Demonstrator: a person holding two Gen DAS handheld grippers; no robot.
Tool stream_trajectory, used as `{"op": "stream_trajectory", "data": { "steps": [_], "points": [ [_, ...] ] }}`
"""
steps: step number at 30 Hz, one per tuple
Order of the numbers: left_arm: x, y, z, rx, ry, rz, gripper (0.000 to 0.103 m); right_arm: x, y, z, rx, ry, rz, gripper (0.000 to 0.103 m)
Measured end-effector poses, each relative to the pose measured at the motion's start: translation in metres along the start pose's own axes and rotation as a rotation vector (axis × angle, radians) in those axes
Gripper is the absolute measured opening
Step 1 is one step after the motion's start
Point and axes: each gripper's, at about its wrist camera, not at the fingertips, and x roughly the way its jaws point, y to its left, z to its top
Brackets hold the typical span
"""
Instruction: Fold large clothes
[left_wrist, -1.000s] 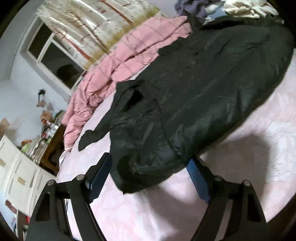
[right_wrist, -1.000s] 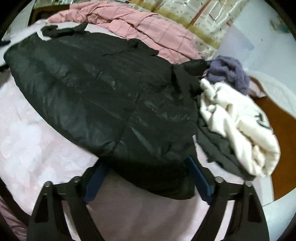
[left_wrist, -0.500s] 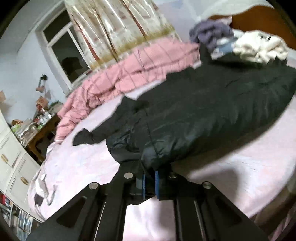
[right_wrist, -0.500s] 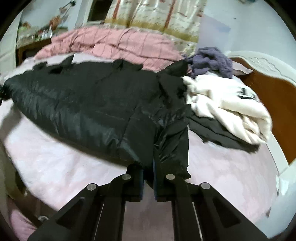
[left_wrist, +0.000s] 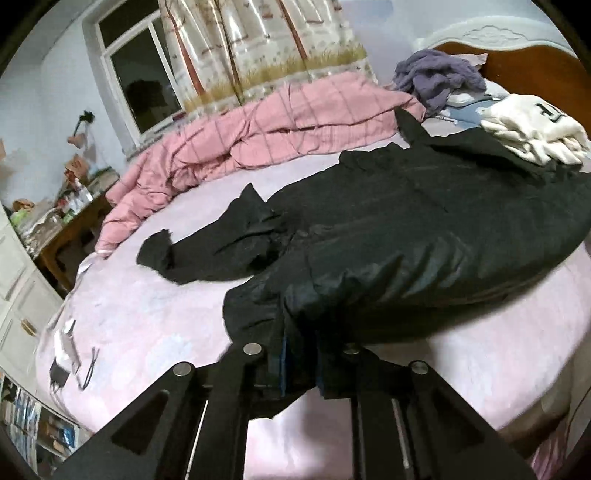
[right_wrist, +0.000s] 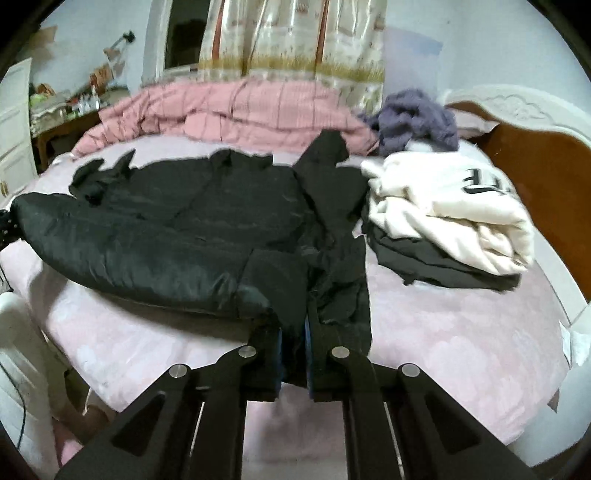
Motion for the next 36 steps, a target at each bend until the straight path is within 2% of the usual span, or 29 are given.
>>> {"op": "stream_trajectory", "data": {
  "steps": [3, 5, 7, 10, 12, 15, 18, 20, 23, 25, 26, 27, 30, 33, 35, 36],
  "points": [
    [0.03, 0.002, 0.031, 0.041, 0.021, 0.002, 0.017, 0.023, -0.005, 0.032, -0.039, 0.022, -0.006, 0.012],
    [0.061, 0.009, 0.053, 0.046, 0.06, -0.008, 0.019, 0.041, -0.011, 0.055, -0.058, 0.014, -0.036, 0.026],
    [0.093, 0.017, 0.065, 0.033, 0.109, -0.031, 0.021, 0.066, -0.022, 0.079, -0.05, 0.013, -0.089, 0.058],
    [0.137, 0.025, 0.072, 0.019, 0.169, -0.063, 0.03, 0.105, -0.041, 0.1, 0.027, 0.043, -0.059, 0.058],
    [0.158, 0.025, 0.07, 0.016, 0.198, -0.064, 0.039, 0.128, -0.048, 0.105, 0.054, 0.063, -0.032, 0.058],
    [0.182, 0.027, 0.063, -0.014, 0.236, -0.089, 0.043, 0.163, -0.047, 0.103, 0.057, 0.12, -0.043, 0.055],
    [0.195, 0.031, 0.055, -0.067, 0.253, -0.108, 0.051, 0.192, -0.05, 0.09, 0.11, 0.165, -0.028, 0.054],
    [0.2, 0.033, 0.049, -0.087, 0.256, -0.103, 0.057, 0.203, -0.057, 0.08, 0.166, 0.161, -0.009, 0.054],
    [0.2, 0.034, 0.041, -0.09, 0.263, -0.113, 0.059, 0.208, -0.068, 0.069, 0.247, 0.164, 0.03, 0.057],
    [0.197, 0.038, 0.04, -0.088, 0.287, -0.07, 0.075, 0.202, -0.07, 0.066, 0.27, 0.157, 0.016, 0.06],
    [0.197, 0.042, 0.04, -0.103, 0.315, -0.018, 0.091, 0.197, -0.071, 0.066, 0.275, 0.14, -0.001, 0.06],
    [0.193, 0.047, 0.04, -0.124, 0.322, 0.013, 0.094, 0.188, -0.07, 0.067, 0.274, 0.109, -0.026, 0.06],
    [0.158, 0.054, 0.044, -0.203, 0.228, 0.007, 0.092, 0.152, -0.066, 0.071, 0.286, -0.008, -0.062, 0.06],
    [0.109, 0.043, 0.06, -0.215, 0.06, 0.011, 0.092, 0.118, -0.053, 0.08, 0.288, -0.123, -0.052, 0.062],
    [0.083, 0.029, 0.073, -0.206, -0.024, -0.009, 0.092, 0.1, -0.041, 0.09, 0.284, -0.173, -0.045, 0.067],
    [0.074, 0.021, 0.081, -0.2, -0.054, -0.035, 0.092, 0.094, -0.036, 0.092, 0.287, -0.191, -0.038, 0.075]
  ]
}}
